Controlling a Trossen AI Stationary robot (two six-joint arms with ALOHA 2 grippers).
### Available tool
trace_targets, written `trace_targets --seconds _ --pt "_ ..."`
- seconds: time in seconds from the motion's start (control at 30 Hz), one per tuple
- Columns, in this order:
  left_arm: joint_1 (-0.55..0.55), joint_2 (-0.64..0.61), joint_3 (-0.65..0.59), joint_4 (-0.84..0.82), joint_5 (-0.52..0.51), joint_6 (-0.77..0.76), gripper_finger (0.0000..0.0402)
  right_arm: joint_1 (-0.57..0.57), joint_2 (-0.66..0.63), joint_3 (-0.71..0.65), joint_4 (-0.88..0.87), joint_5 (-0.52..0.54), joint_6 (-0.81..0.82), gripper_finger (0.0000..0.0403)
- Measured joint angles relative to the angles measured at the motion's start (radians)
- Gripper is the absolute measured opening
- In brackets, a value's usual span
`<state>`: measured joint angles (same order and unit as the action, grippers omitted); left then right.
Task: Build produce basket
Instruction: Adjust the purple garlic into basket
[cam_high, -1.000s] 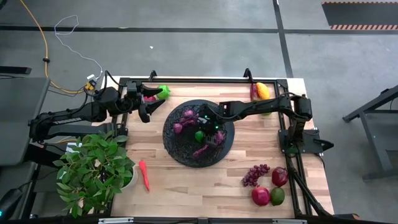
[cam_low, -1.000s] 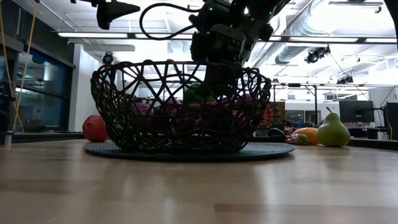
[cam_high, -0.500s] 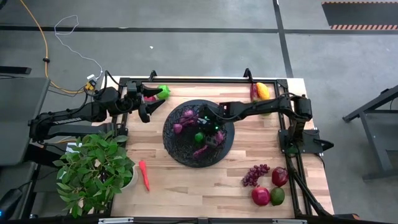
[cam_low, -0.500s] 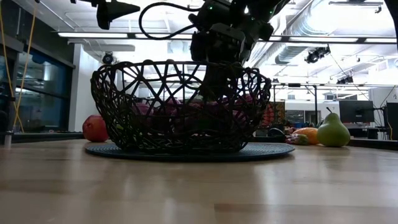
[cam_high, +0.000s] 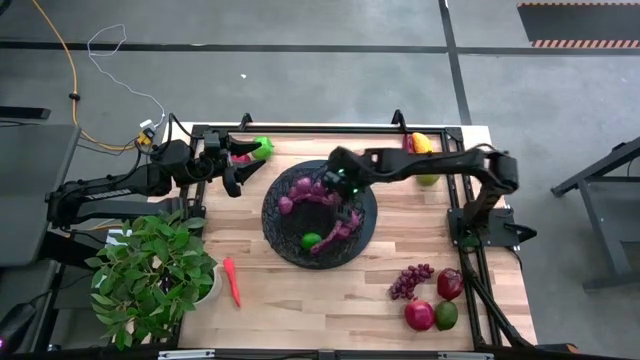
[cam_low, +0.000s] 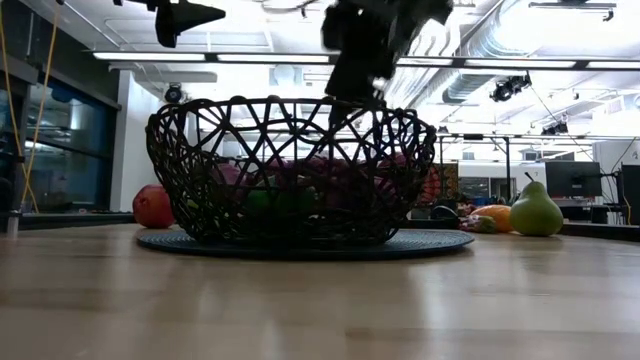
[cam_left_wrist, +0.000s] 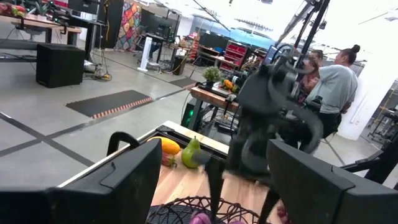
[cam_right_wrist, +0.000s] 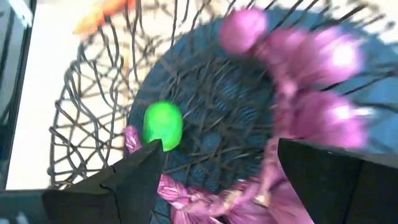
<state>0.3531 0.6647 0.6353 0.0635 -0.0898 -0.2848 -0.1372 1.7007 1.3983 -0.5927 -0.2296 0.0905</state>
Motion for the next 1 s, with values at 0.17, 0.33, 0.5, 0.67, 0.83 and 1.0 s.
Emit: trace_targets --seconds 0.17,0.33,0.5,0.67,0.83,1.0 --pt "0.000 0.000 0.000 -0.003 0.000 0.000 0.0280 0.007 -0.163 -0.178 0.184 0.077 0.131 0.0300" --pt "0.000 0.000 0.000 -0.014 -0.001 0.000 0.0280 0.042 -0.253 -0.377 0.378 0.129 0.513 0.0300" --pt "0.000 0.000 0.000 -0.016 -0.004 -0.002 0.0280 0.065 -0.204 -0.338 0.257 0.036 0.736 0.0300" --pt "0.000 0.000 -0.001 -0.016 -0.004 0.000 0.0280 0.068 -0.079 -0.177 0.068 0.031 0.747 0.0300" --pt "0.000 0.000 -0.001 -0.016 -0.004 0.000 0.0280 0.063 0.053 -0.030 -0.114 0.078 0.747 0.0300" --pt "0.000 0.000 -0.001 -0.016 -0.004 0.000 0.0280 0.063 0.144 0.040 -0.174 0.107 0.777 0.0300"
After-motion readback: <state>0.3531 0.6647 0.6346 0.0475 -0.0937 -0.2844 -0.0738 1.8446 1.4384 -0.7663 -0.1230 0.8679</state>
